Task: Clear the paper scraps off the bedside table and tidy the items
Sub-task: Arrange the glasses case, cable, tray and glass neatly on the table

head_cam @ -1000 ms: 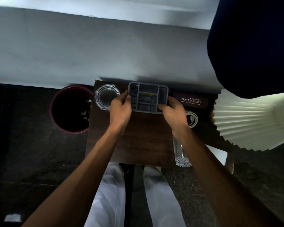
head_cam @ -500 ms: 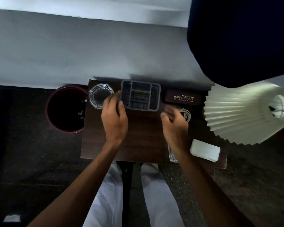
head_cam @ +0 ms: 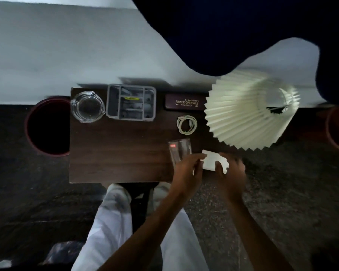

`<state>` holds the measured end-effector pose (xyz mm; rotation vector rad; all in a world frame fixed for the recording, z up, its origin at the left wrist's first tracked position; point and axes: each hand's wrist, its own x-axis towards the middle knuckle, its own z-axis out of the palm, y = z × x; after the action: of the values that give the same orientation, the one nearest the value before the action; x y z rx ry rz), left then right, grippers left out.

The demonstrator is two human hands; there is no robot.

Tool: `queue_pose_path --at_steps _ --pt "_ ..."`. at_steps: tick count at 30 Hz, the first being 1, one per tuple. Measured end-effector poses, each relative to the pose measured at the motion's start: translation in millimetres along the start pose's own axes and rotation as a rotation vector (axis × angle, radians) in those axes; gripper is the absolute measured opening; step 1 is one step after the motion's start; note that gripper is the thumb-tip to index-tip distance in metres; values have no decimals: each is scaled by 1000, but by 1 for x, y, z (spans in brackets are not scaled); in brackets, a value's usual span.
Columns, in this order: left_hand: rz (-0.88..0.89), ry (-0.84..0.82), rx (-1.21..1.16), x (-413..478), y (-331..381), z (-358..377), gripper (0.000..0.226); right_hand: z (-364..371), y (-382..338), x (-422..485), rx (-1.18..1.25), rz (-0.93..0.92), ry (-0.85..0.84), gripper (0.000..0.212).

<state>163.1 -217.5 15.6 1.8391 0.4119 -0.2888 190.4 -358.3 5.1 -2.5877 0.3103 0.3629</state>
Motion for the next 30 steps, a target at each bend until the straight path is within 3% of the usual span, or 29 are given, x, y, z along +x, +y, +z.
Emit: queue_pose_path --at_steps 2,5,13,17,22,30 --pt "9 -47 27 9 1 6 28 0 8 7 -13 -63 -65 54" --pt "8 -70 54 21 -1 7 29 9 21 24 -146 -91 -148 44" --pt "-22 -55 -20 28 -10 -2 23 28 44 24 -405 -60 -266 59" --pt "-45 -46 -68 20 -17 -5 21 30 48 18 -430 -74 -274 40" --pt "-83 28 -146 4 -21 -16 21 17 33 4 -223 -26 -259 20" --pt "-169 314 -338 -31 -14 -45 12 -21 -42 -60 134 -143 -109 29"
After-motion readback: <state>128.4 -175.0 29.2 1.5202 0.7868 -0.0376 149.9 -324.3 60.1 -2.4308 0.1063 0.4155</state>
